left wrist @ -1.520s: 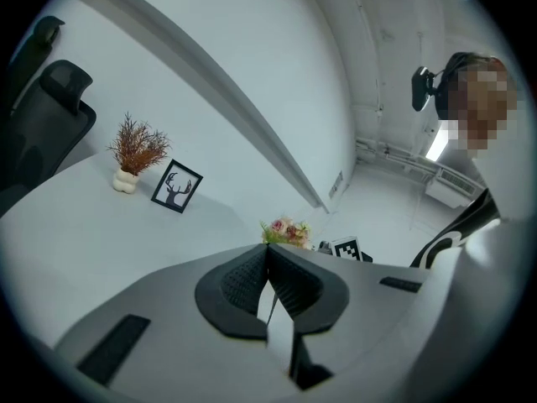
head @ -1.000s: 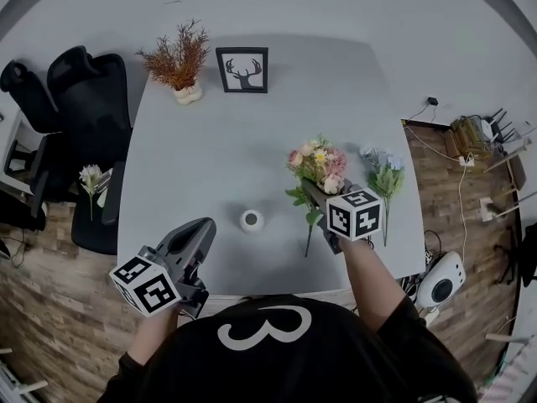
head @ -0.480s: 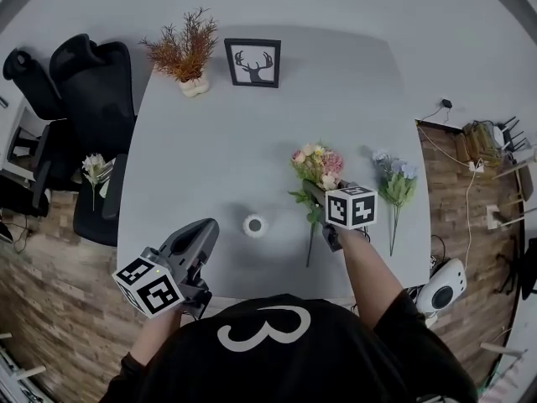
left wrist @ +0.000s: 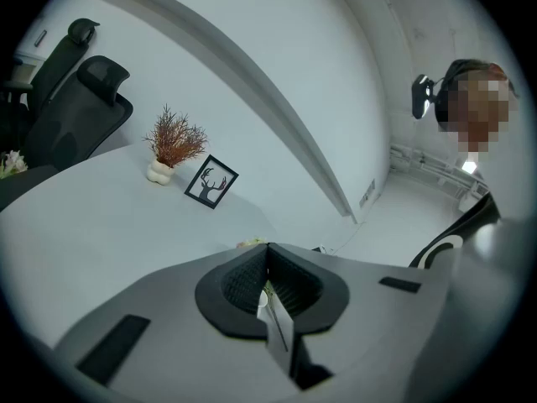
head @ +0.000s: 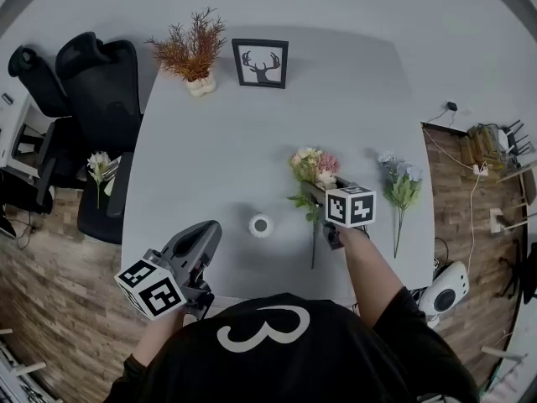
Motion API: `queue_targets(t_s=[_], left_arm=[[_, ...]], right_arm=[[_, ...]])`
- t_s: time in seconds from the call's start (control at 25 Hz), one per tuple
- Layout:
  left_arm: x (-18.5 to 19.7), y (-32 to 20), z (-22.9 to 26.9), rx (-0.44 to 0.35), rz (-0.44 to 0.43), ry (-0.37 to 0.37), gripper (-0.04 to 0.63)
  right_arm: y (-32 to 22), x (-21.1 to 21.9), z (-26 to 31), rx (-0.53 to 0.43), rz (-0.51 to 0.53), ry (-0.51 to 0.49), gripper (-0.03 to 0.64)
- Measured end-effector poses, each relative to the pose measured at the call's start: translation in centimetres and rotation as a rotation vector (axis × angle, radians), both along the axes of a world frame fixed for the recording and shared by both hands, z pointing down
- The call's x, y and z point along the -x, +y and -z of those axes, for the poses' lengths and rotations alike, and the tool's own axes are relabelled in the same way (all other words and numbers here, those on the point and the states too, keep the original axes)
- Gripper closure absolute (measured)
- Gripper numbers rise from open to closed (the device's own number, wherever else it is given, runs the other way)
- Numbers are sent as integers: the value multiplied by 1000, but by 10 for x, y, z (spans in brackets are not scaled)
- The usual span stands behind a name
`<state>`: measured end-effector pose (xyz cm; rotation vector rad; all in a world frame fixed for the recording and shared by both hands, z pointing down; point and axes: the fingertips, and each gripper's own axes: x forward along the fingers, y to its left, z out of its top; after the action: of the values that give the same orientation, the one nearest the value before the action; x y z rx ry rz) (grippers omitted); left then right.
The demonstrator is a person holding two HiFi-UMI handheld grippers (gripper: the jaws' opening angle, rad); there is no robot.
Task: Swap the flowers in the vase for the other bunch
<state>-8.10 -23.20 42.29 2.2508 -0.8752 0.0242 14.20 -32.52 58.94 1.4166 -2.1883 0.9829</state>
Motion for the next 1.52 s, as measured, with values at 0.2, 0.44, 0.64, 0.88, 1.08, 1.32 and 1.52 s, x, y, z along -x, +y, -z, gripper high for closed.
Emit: queue_targets(t_s=[0.2, 0.44, 0.64, 0.88, 1.08, 1.32, 1.52], left_arm=[[5, 4, 4, -7, -4, 2, 584], [10, 12, 8, -19, -23, 3, 584], [11, 20, 16, -39, -56, 17, 584], [12, 35, 26, -74, -111, 37, 584], [17, 56, 35, -102, -164, 48, 584], [27, 80, 42, -122, -219, 59, 584], [27, 101, 51, -149, -277, 67, 584]], right_arm=[[-3, -5, 11, -64, -54, 56, 271], [3, -4, 35, -170, -116, 75, 201], [18, 0, 67, -254, -153, 49, 199], [52, 11, 96, -291, -152, 19, 199], [90, 17, 85, -221, -137, 60, 201], [136, 25, 91, -233, -187, 8, 201], [177, 49, 149, -423, -156, -67, 292]])
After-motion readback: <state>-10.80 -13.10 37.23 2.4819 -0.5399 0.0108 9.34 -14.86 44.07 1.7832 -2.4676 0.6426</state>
